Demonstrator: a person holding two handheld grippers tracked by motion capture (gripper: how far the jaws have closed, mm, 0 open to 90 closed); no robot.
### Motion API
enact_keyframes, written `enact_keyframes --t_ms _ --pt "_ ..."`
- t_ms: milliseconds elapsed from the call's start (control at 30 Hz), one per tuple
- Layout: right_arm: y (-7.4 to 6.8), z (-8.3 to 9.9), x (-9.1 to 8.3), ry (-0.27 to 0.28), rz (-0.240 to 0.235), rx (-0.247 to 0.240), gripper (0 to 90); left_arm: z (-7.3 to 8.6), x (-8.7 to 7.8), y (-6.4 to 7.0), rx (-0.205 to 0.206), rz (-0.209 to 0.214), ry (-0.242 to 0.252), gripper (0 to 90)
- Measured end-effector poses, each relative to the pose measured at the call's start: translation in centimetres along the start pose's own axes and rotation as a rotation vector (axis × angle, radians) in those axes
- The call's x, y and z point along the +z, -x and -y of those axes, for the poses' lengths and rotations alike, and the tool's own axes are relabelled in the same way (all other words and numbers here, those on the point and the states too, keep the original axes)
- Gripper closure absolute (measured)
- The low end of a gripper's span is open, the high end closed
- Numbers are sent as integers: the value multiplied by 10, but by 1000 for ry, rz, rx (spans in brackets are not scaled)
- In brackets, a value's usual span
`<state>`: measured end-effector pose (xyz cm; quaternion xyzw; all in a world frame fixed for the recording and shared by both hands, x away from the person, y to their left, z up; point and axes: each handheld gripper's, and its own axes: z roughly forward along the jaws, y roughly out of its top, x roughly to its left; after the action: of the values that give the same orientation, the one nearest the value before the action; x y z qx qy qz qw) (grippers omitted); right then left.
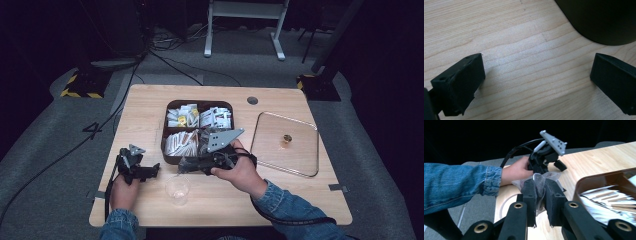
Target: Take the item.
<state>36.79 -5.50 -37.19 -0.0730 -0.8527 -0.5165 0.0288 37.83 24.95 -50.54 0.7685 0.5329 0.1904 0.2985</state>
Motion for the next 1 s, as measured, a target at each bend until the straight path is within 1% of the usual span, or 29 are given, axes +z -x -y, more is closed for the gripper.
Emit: enact_keyframes --t_ms 267,633,1000 --pt "-8 5 13 -28 -34 -3 795 0 0 0 0 0 0 1" --pt "-14 15 31 -80 -71 -6 794 0 0 0 0 0 0 1" --pt "-16 24 45 -131 -77 -7 794 0 0 0 0 0 0 1"
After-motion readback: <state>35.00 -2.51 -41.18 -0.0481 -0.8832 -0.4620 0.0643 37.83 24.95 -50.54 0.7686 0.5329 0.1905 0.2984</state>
